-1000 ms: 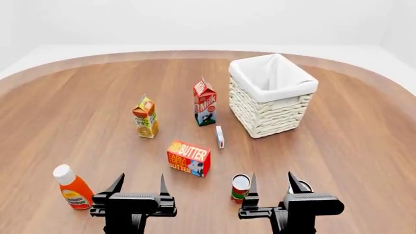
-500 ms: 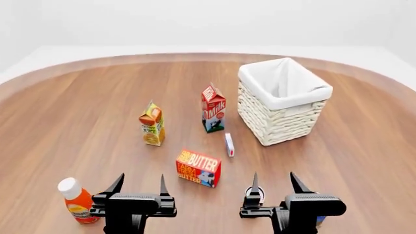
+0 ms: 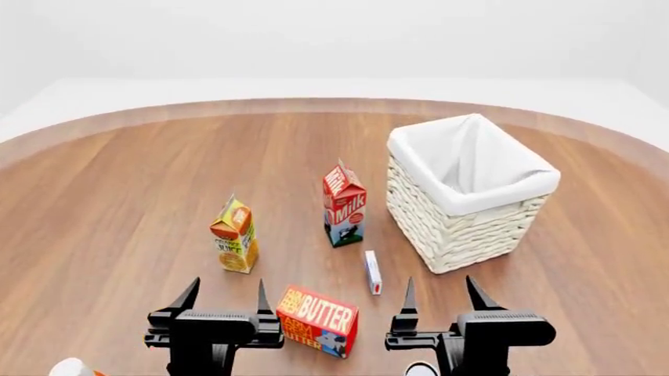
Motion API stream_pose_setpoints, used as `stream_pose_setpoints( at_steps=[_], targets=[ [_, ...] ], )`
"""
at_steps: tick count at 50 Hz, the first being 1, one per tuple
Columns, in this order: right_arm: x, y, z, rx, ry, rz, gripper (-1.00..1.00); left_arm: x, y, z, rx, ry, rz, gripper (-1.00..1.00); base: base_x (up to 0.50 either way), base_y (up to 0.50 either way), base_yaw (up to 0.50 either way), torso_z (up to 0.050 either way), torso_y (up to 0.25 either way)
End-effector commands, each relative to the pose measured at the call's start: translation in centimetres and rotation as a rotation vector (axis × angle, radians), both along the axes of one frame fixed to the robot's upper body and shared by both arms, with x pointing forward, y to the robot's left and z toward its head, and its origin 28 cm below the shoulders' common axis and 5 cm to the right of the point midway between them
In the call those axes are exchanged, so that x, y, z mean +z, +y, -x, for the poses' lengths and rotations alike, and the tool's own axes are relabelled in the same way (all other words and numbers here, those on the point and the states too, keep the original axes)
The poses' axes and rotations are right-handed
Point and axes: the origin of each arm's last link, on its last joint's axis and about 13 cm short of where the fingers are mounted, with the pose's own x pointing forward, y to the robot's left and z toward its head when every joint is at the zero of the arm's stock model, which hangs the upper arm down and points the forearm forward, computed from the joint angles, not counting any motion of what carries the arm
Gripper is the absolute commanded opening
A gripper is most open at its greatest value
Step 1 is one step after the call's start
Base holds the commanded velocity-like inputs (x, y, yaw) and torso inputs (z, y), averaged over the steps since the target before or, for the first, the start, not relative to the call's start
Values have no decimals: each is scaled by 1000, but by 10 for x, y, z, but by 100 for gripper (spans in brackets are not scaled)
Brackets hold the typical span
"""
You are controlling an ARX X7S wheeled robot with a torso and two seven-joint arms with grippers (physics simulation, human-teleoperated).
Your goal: Pick up the cream cheese box and the butter, and put them in the basket.
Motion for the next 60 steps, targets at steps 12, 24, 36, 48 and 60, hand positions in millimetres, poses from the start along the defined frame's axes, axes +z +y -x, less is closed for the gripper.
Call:
stream_pose_setpoints(
  at_steps=[12, 24, 36, 48, 60],
  targets=[
    [-1, 1, 1, -7, 2, 1, 100, -1, 0, 1, -2, 0, -2, 100, 0, 82, 0, 0, 0],
    [0, 1, 1, 22, -21, -25, 100, 0, 0, 0, -4, 1, -3, 100, 32, 0, 0, 0, 0],
    [0, 1, 1, 19, -20, -18, 100, -1, -1, 0, -4, 0, -4, 100, 500, 0, 0, 0, 0],
    [-1, 1, 0, 3, -6, -4, 100, 0, 0, 1, -4, -1, -5, 100, 299, 0, 0, 0, 1],
    [-1, 2, 1, 11, -9, -5, 100, -1, -1, 0, -5, -1, -5, 100, 0, 0, 0, 0, 0]
  ],
)
